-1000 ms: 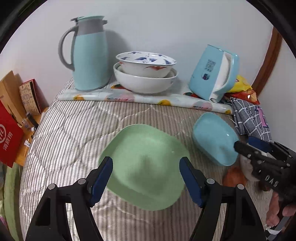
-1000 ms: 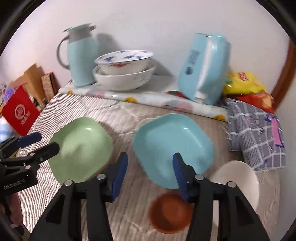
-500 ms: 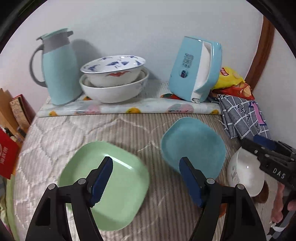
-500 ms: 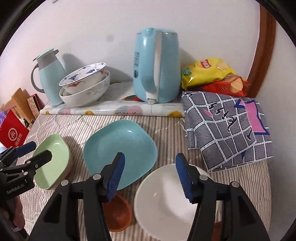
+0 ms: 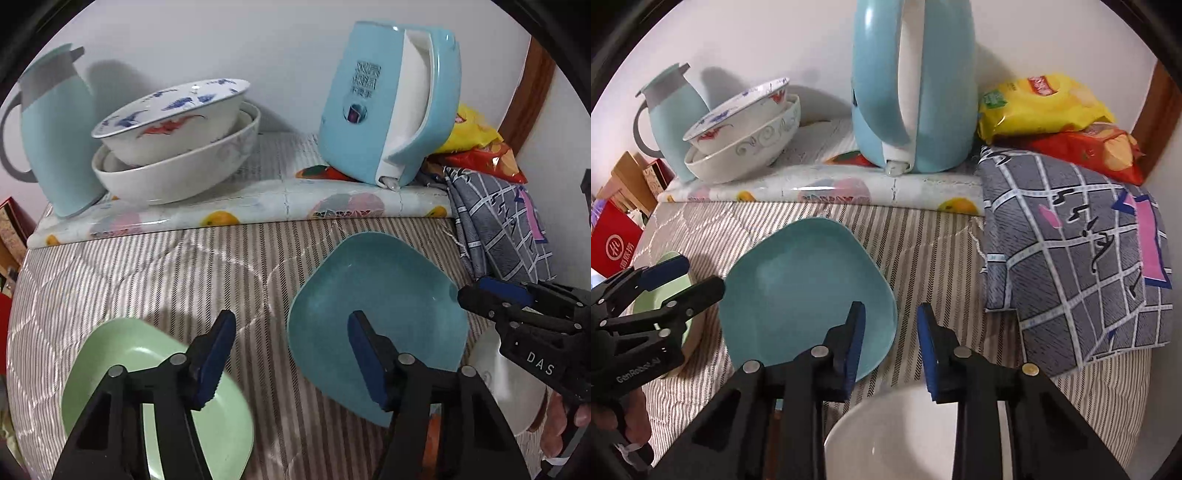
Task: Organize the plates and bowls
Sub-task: 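Close the right gripper on the rim of the teal plate, then lift the teal plate with the right gripper and carry it toward the green plate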
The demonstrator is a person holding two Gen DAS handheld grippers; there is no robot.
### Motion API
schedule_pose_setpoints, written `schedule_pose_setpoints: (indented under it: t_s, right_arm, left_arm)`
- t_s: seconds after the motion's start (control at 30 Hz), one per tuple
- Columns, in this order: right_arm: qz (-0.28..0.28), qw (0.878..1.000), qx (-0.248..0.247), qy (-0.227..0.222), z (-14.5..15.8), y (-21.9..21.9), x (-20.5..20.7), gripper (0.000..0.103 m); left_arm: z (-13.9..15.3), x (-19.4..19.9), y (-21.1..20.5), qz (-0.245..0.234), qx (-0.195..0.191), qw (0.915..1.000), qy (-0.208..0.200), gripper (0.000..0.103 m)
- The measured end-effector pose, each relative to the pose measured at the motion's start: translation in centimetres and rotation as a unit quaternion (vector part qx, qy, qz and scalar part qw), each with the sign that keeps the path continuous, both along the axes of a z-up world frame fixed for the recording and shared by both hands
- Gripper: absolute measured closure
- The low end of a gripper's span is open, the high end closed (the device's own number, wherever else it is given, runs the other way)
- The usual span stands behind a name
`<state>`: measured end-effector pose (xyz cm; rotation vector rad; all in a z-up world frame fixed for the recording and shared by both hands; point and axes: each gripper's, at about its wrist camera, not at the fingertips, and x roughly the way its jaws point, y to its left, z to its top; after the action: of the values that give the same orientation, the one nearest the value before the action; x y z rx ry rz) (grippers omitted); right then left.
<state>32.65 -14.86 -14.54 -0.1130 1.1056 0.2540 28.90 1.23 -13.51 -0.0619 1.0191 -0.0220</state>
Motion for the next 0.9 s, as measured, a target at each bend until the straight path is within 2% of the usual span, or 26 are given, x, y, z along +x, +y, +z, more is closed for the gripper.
schedule_pose_setpoints:
  t_s: [0.1,0.27,0.37,0.47,0.6,0.67,0.9]
  right_arm:
    - [0.002,1.0,-0.005,0.022,-1.0,0.2,0.8,0.083]
    - [0.003,0.999,-0.011,0.044,-2.2,0.4,1.9,0.085]
    - [0.006,0.999,-0.01,0.052,-2.8,0.6,2.3,0.089]
    - [0.01,0.998,-0.022,0.05,-3.1,0.9,2.3,0.092]
    - [0.016,0.999,-0.032,0.033,-3.2,1.5,2.3,0.095]
    - [0.017,0.999,-0.043,0.022,-3.2,1.7,2.2,0.096]
    - [0.006,0.999,-0.031,0.002,-2.0,1.4,2.2,0.096]
  left_arm:
    - [-1.0,0.6,-0.1,0.002,-0.009,0.9999,0.012,0.047]
    - [-2.3,1.5,-0.4,0.004,-0.016,0.9994,0.029,0.056]
    - [-2.9,1.9,-0.7,0.002,-0.018,0.9992,0.036,0.065]
    - [-3.6,2.4,-0.8,0.001,-0.018,0.9989,0.044,0.079]
    - [-3.8,2.6,-0.8,0.0,-0.011,0.9991,0.04,0.088]
    - [-3.8,2.6,-0.6,0.001,-0.017,0.9992,0.037,0.089]
    - [-2.4,2.3,-0.1,-0.002,-0.024,0.9995,0.023,0.09]
